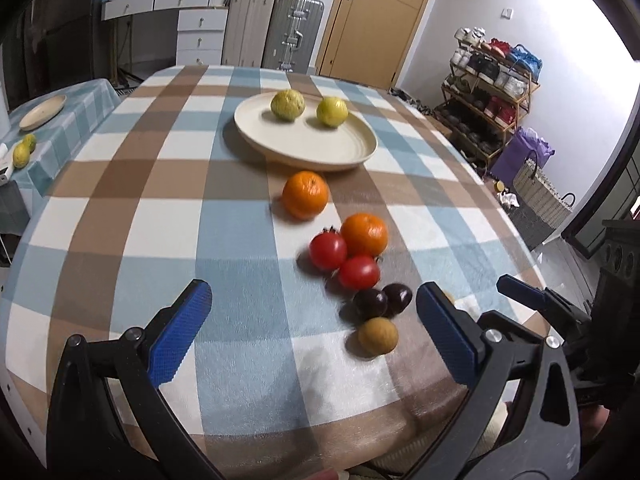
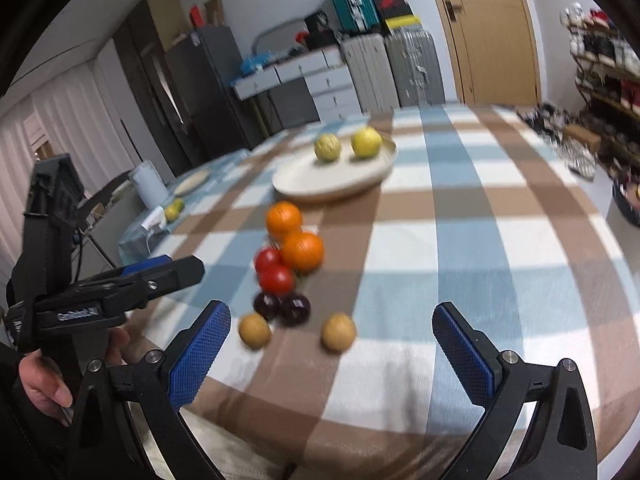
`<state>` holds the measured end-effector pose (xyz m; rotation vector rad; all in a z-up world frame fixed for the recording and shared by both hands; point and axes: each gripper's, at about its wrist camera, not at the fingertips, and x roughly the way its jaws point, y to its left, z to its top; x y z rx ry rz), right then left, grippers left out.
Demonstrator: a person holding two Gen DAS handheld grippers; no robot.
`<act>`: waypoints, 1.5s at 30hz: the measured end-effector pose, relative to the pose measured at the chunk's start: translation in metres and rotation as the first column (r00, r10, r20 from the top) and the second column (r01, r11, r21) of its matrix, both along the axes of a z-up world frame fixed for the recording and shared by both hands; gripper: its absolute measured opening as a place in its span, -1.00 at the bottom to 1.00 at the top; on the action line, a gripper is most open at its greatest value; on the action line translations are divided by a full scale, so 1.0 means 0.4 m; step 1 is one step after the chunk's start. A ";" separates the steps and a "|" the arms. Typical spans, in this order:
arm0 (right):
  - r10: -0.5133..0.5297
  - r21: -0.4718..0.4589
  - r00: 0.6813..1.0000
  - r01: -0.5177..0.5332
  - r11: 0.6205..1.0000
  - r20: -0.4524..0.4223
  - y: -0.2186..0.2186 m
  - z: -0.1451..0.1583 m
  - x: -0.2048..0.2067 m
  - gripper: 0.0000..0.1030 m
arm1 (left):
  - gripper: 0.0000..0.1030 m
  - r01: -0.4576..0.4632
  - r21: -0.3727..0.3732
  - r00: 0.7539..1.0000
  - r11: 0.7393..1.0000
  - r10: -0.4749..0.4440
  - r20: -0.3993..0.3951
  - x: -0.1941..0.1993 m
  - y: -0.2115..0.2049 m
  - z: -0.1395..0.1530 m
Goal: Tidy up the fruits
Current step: 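Move both tools back toward the remaining fruits, then grasp a brown kiwi with the right gripper while the left gripper grasps another kiwi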
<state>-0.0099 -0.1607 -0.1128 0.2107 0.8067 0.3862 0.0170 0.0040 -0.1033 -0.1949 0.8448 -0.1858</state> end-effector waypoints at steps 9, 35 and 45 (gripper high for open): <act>0.013 0.033 0.999 -0.012 0.999 -0.035 0.010 -0.050 0.022 0.92 | 0.98 0.024 0.009 0.999 1.000 -0.024 -0.029 0.009 0.004 -0.055; 0.022 0.027 0.998 -0.020 0.999 -0.060 0.024 -0.077 0.030 -0.52 | 0.98 0.045 -0.007 0.999 0.999 -0.045 -0.027 0.009 -0.005 -0.069; 0.004 0.089 0.999 -0.001 0.996 -0.033 -0.007 -0.066 0.020 -0.52 | 0.98 0.090 -0.009 0.994 0.996 -0.090 -0.056 0.009 -0.042 -0.075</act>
